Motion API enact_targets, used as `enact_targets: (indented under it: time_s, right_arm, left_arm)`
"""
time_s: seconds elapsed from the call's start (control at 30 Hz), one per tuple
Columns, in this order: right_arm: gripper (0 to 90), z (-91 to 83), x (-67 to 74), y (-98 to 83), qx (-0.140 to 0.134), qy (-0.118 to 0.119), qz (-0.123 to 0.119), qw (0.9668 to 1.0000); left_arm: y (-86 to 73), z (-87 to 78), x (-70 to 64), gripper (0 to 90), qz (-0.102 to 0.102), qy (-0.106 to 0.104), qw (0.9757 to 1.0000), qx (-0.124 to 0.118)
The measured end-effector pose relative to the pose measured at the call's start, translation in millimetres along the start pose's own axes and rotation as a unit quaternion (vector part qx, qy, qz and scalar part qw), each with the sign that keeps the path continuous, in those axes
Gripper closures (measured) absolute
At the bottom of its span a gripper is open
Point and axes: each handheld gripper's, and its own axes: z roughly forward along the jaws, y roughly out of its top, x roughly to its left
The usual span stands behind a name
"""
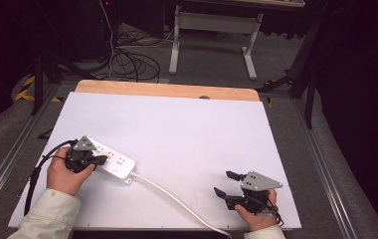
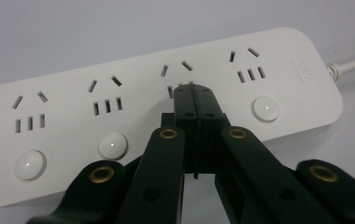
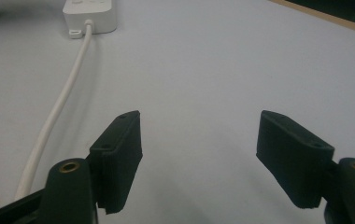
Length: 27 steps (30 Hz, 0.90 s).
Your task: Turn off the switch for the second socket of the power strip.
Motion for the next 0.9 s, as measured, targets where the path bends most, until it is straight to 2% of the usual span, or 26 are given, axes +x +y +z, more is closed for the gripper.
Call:
enact_targets:
  time_s: [0.7, 0.9]
  right_arm:
    - [31.6, 1.6, 0.1, -0.9, 0.004, 0.002, 0.003, 1.0]
    - [31.6, 2.0, -0.1, -1.3, 0.004, 0.002, 0.005, 1.0]
  left_arm:
    - [-0.6, 0.3, -1.2, 90.0, -0.007, 0.002, 1.0, 0.0]
    - [-1.0, 0.6, 1.7, 90.0, -0.014, -0.008, 0.9999, 0.0]
